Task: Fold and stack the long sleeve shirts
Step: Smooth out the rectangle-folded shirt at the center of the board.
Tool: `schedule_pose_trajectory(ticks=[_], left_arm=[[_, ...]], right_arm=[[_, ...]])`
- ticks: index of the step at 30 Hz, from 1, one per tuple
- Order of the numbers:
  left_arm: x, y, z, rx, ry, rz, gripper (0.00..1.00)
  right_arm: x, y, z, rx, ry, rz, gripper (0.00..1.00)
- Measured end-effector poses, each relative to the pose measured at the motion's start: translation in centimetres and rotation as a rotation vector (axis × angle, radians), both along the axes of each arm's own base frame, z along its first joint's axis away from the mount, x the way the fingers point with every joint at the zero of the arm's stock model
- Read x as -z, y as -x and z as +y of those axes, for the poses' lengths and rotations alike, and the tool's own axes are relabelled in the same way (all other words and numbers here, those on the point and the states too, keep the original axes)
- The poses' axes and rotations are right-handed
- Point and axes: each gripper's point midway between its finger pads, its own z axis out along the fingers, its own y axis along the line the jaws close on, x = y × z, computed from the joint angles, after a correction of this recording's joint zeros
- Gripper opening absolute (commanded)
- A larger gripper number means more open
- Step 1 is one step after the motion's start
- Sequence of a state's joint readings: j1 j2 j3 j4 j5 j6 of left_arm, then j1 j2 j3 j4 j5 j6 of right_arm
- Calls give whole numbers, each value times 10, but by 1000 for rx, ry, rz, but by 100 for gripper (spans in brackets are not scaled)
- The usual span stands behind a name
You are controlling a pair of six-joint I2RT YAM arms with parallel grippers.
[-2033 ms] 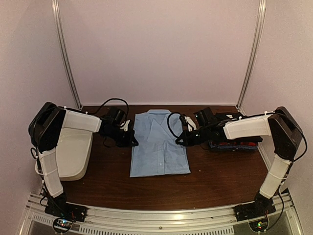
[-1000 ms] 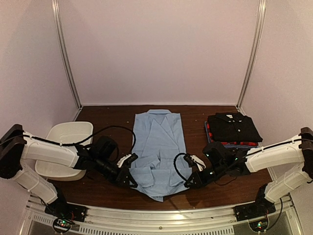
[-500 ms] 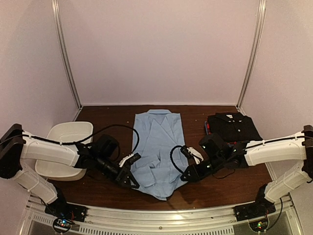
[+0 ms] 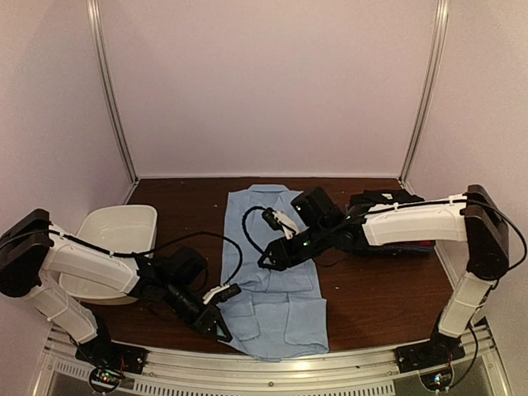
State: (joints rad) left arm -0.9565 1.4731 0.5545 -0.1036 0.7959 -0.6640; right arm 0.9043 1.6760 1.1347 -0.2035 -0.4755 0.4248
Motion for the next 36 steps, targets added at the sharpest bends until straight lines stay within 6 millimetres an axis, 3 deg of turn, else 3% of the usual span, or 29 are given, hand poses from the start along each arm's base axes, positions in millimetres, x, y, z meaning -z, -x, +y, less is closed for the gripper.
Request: schedule_pose_trajectory(ticks=[4, 9, 25, 27, 36], left_arm=[[3, -1, 1, -6, -11, -5, 0], [6, -3, 1, -12, -21, -9, 0], [10, -8, -4, -15, -36, -8, 0], [11, -8, -4, -15, -39, -6, 0], [10, -8, -5, -15, -37, -7, 0]], right_arm=[[36, -17, 17, -5, 31, 70, 50], [65, -33, 22, 20, 65, 119, 53], [95, -51, 24, 65, 72, 154, 52], [95, -51, 26, 61, 67, 158, 49], [80, -52, 38, 39, -7, 164, 16]])
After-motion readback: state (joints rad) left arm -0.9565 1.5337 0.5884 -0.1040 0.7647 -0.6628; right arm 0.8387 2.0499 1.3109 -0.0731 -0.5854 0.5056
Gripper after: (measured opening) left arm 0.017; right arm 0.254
